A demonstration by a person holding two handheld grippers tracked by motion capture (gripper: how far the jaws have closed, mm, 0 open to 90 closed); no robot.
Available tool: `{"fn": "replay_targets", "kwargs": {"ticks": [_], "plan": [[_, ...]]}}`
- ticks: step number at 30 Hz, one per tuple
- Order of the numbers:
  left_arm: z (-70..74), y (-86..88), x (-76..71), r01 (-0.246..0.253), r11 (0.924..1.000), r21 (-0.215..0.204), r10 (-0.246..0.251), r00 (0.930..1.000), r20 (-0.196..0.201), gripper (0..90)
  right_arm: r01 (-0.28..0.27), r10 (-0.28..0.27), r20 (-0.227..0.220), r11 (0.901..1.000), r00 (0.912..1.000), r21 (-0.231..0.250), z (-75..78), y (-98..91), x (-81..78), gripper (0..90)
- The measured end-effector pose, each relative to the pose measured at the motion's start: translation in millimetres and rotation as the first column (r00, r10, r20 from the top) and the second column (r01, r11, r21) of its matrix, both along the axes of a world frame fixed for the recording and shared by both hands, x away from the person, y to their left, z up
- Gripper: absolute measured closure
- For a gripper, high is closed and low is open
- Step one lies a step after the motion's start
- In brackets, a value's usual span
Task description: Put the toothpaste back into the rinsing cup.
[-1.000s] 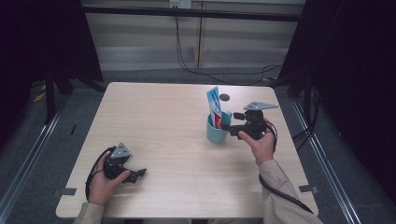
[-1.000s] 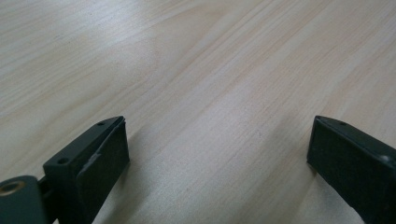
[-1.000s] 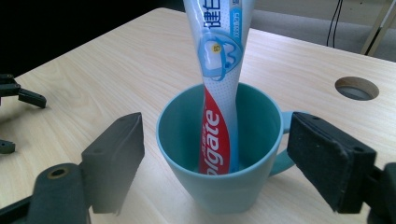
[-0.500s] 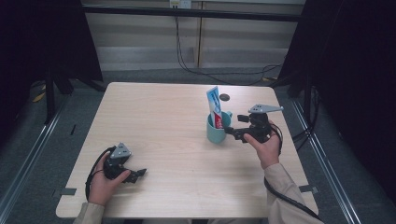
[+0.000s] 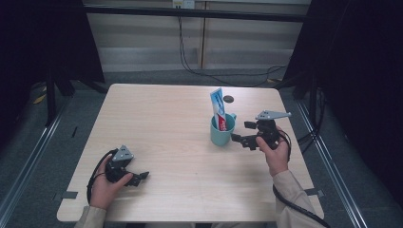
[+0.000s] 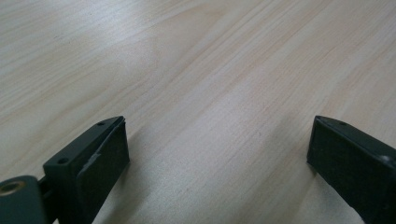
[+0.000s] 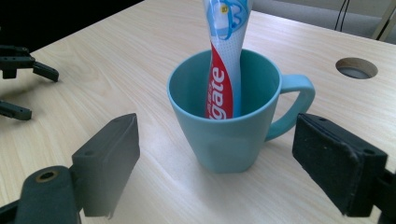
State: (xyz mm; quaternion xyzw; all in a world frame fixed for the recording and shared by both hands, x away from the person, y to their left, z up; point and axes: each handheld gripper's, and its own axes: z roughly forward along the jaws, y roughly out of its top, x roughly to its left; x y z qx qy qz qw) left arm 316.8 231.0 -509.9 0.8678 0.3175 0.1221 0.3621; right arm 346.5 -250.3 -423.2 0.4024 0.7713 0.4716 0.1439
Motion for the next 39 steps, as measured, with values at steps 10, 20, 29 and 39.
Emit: {"fn": "replay_targets", "kwargs": {"ticks": [10, 20, 29, 39], "plan": [[0.0, 0.0, 0.0, 0.0, 1.0, 0.0, 0.0, 1.0, 0.0, 5.1, -0.016, 0.016, -0.019, 0.9997, 0.9997, -0.02, -8.1, -5.8, -8.0, 14.6], [0.0, 0.0, 0.0, 0.0, 1.0, 0.0, 0.0, 1.0, 0.0, 5.0, -0.028, 0.027, -0.026, 0.999, 0.9993, -0.035, -16.9, -10.0, -16.3, 14.6], [0.0, 0.0, 0.0, 0.0, 1.0, 0.0, 0.0, 1.0, 0.0, 5.0, -0.033, 0.031, -0.034, 0.9982, 0.9989, -0.051, -24.6, -13.2, -23.5, 14.6], [0.0, 0.0, 0.0, 0.001, 1.0, 0.0, -0.001, 1.0, 0.0, 5.0, -0.036, 0.033, -0.047, 0.9974, 0.9983, -0.062, -34.1, -17.6, -31.6, 14.6]]}}
